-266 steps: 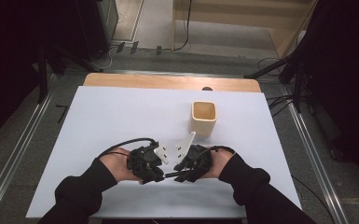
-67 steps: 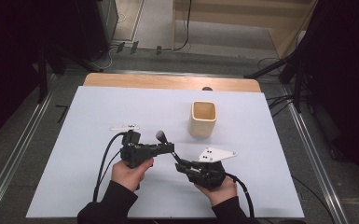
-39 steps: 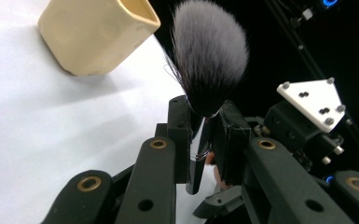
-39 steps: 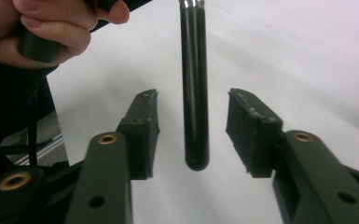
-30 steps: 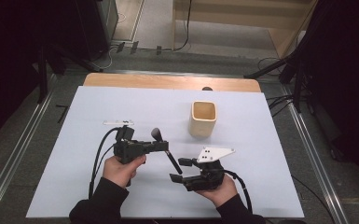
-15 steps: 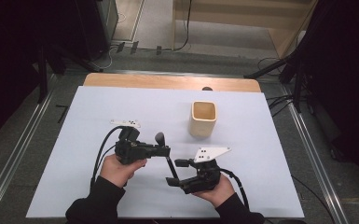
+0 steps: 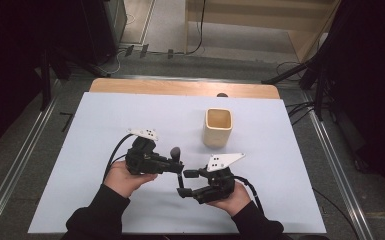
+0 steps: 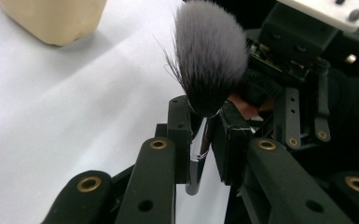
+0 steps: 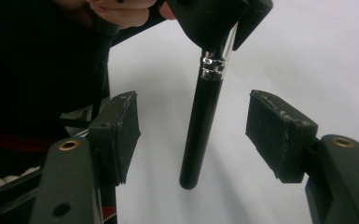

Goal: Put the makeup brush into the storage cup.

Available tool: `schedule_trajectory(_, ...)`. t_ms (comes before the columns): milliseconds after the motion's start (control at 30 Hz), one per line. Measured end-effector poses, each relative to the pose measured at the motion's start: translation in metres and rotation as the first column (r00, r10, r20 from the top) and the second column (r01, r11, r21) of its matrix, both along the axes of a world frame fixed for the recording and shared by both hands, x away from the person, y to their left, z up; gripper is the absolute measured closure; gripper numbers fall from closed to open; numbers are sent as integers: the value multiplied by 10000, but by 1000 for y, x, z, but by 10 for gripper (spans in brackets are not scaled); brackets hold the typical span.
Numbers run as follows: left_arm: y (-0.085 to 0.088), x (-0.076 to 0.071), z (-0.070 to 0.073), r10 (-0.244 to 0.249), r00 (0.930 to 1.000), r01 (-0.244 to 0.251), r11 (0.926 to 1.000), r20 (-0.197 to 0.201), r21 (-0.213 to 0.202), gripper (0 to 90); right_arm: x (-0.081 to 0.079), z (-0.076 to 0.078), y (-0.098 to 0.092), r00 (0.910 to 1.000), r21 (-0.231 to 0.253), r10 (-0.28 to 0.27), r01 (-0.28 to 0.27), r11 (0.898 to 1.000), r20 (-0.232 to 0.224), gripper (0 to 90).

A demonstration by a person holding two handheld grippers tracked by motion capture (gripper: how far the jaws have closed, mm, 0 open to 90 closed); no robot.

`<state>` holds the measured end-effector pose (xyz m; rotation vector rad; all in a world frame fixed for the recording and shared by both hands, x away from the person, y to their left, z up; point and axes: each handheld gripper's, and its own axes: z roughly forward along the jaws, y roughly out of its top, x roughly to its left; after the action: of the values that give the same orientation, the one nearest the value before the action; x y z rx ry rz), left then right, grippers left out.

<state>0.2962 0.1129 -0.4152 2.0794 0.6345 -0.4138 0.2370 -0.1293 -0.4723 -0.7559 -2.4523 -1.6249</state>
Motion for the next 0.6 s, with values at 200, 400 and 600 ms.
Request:
schedule_trajectory(200, -1, 0, 0, -579, 9981, 578, 9983, 218, 63, 788, 6, -3, 0, 9978, 188, 658, -660, 9976, 95, 389)
schedule_trajectory(400, -3, -1, 1, -1111, 9925, 1108, 9938, 514, 87, 788, 11, -5, 0, 9934, 392, 1122, -1131, 9928, 247, 425)
schedule_trajectory(600, -3, -4, 3, -1621, 9825, 1619, 9868, 913, 93, 787, 15, -8, 4, 9929, 420, 1185, -1188, 9920, 88, 520)
